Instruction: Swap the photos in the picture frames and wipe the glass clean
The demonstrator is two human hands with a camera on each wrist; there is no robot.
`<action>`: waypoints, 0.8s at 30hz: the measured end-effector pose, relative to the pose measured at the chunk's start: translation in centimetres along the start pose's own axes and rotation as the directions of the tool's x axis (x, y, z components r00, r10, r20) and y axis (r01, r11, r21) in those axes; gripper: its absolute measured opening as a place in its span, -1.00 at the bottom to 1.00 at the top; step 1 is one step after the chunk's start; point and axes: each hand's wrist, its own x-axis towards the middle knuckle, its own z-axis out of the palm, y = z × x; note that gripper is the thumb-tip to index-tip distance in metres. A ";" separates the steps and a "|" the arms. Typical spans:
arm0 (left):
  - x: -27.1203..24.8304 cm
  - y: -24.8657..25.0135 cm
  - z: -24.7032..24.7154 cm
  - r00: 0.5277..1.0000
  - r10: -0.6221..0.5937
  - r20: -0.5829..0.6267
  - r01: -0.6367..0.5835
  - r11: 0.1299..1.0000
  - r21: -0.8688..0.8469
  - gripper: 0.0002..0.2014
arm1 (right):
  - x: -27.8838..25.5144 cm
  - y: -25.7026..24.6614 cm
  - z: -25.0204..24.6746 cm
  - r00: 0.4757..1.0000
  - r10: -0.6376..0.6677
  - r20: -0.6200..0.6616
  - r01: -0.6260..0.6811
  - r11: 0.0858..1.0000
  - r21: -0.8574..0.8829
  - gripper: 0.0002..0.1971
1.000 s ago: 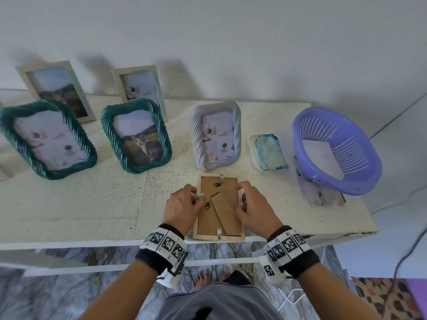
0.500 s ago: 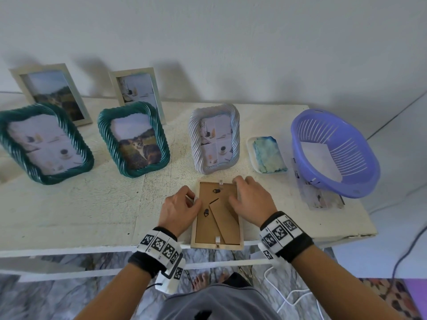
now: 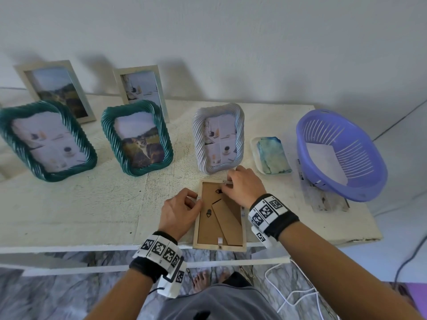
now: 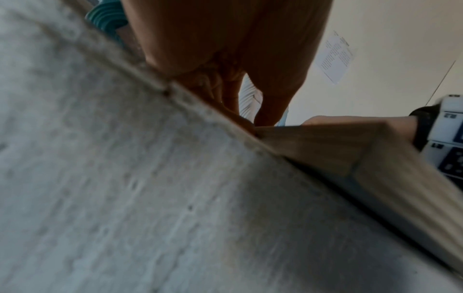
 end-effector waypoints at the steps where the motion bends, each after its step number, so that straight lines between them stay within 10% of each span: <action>1: 0.0 0.0 0.0 1.000 0.001 -0.003 -0.001 1.000 -0.001 -0.87 | 0.1 0.1 -0.1 1.000 -0.022 0.000 0.022 1.000 -0.005 -0.72; 24: -0.2 -1.1 -0.6 0.996 0.057 0.061 -0.046 0.984 -0.170 -0.77 | -6.3 -0.4 -0.3 0.972 -0.217 -0.092 0.221 0.975 0.034 -0.74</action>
